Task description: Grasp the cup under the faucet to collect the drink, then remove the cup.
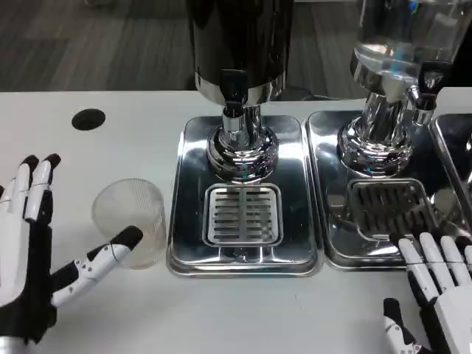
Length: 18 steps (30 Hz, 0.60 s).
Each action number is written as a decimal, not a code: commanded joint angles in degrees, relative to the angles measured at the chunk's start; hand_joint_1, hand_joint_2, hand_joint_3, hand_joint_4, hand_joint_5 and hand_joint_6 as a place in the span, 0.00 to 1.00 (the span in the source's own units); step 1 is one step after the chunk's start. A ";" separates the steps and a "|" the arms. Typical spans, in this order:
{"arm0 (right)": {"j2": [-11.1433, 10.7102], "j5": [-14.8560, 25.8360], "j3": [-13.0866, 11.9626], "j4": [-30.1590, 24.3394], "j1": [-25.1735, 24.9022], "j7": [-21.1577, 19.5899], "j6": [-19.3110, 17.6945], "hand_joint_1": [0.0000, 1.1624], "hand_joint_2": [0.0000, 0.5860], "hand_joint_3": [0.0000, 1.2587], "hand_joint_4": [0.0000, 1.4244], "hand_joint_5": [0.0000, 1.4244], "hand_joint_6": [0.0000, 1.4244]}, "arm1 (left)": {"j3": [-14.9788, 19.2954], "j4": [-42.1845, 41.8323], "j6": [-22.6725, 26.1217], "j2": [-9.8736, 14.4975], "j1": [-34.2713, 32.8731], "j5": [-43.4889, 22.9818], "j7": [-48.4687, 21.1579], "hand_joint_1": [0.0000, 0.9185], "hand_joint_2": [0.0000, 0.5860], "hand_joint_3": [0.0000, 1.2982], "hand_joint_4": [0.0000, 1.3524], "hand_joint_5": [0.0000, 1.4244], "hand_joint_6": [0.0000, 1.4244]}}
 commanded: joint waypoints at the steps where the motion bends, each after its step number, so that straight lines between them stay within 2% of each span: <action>1: -0.29 0.57 -0.29 -0.48 0.74 0.69 -0.04 0.14 0.83 0.06 0.00 0.00 0.00 | -0.72 4.14 1.72 -0.40 -3.89 -0.80 -2.51 0.00 0.04 0.04 0.00 0.06 0.02; 8: 0.20 0.64 0.13 -0.04 0.84 0.75 -0.07 0.14 0.83 0.07 0.00 0.00 0.00 | -2.79 9.56 3.35 -1.93 -9.08 -1.31 -3.91 0.00 0.04 0.04 0.00 0.06 0.03; 18: 0.27 1.74 -0.06 0.66 0.84 0.51 -0.39 0.14 0.83 0.07 0.00 0.00 0.00 | -5.97 13.41 6.05 -1.84 -13.06 -1.42 -5.15 0.04 0.05 0.04 0.00 0.11 0.10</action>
